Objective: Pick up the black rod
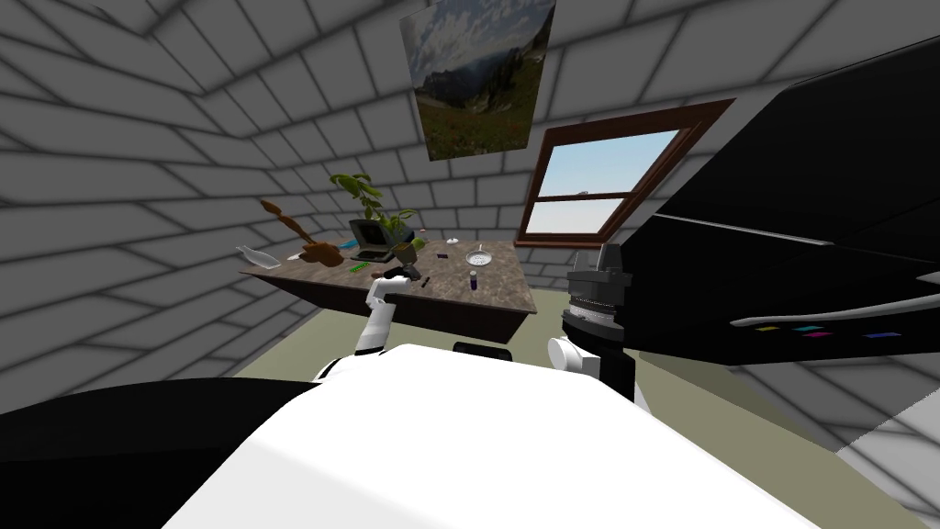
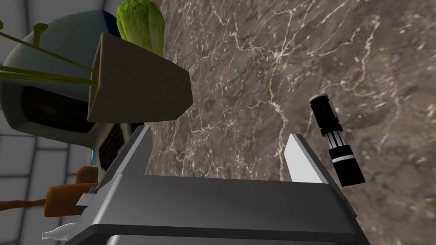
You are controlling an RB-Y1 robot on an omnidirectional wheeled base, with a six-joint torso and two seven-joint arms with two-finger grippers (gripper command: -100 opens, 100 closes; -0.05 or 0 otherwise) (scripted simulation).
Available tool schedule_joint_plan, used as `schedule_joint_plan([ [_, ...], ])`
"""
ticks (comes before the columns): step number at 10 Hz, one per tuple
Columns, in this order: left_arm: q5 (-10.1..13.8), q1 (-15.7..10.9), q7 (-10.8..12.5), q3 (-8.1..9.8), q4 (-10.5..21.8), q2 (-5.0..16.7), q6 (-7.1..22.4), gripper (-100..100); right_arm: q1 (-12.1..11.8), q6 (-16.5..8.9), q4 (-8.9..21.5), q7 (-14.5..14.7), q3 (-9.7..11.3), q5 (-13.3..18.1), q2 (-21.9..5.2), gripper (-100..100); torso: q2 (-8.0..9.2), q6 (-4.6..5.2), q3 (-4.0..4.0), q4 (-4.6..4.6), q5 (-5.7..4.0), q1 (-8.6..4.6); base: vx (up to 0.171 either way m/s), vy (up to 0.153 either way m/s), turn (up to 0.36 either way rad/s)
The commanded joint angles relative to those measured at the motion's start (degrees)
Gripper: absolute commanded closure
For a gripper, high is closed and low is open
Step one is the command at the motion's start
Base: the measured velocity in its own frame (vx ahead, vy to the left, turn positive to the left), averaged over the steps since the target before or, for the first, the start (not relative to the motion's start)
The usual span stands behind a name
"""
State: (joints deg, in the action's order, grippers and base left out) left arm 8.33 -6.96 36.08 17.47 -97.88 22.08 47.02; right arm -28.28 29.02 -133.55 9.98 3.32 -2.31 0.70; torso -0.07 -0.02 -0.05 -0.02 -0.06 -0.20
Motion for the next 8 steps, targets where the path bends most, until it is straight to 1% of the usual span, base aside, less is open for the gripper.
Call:
schedule_joint_plan([
  [1,0.12,-2.05,2.42,0.90,2.86,1.04,2.86,-100,0.00,0.00,0.00,0.00,0.00,0.00,0.00,0,0.00,0.00,0.00,0.00,0.00,0.00,0.021,-0.066,-0.034],
  [2,0.12,-2.05,2.42,0.90,2.99,1.04,4.37,-100,0.00,0.00,0.00,0.00,0.00,0.00,0.00,0,-0.02,0.01,-0.01,0.00,0.00,0.00,0.014,-0.054,-0.020],
  [3,0.12,-2.05,2.42,0.90,2.99,1.04,4.75,-100,0.00,0.00,0.00,0.00,0.00,0.00,0.00,0,0.01,-0.01,0.00,0.00,0.01,0.04,0.002,-0.022,0.005],
  [4,0.25,-3.80,4.48,1.64,5.67,1.97,6.90,-100,0.00,0.00,0.00,0.00,0.00,0.00,0.00,0,0.05,-0.01,0.03,0.01,0.03,0.15,0.003,-0.039,-0.035],
  [5,0.25,-3.80,4.48,1.64,5.67,1.97,7.79,-100,0.00,0.00,0.00,0.00,0.00,0.00,0.00,0,0.05,0.00,0.03,0.01,0.03,0.12,0.009,-0.037,-0.024],
  [6,0.37,-5.51,6.52,2.34,8.22,2.83,9.72,-100,0.00,0.00,0.00,0.00,0.00,0.00,0.00,0,0.04,-0.01,0.02,0.01,0.03,0.12,0.014,-0.043,-0.044],
  [7,0.37,-5.51,6.52,2.34,8.39,2.83,10.68,-100,0.00,0.00,0.00,0.00,0.00,0.00,0.00,0,0.01,0.00,0.01,0.00,0.02,0.10,0.013,-0.042,-0.020],
  [8,0.46,-7.18,8.53,3.01,11.12,3.64,12.35,-100,0.00,0.00,0.00,0.00,0.00,0.00,0.00,0,0.02,-0.01,0.01,0.00,0.02,0.10,0.015,-0.044,-0.042],
])
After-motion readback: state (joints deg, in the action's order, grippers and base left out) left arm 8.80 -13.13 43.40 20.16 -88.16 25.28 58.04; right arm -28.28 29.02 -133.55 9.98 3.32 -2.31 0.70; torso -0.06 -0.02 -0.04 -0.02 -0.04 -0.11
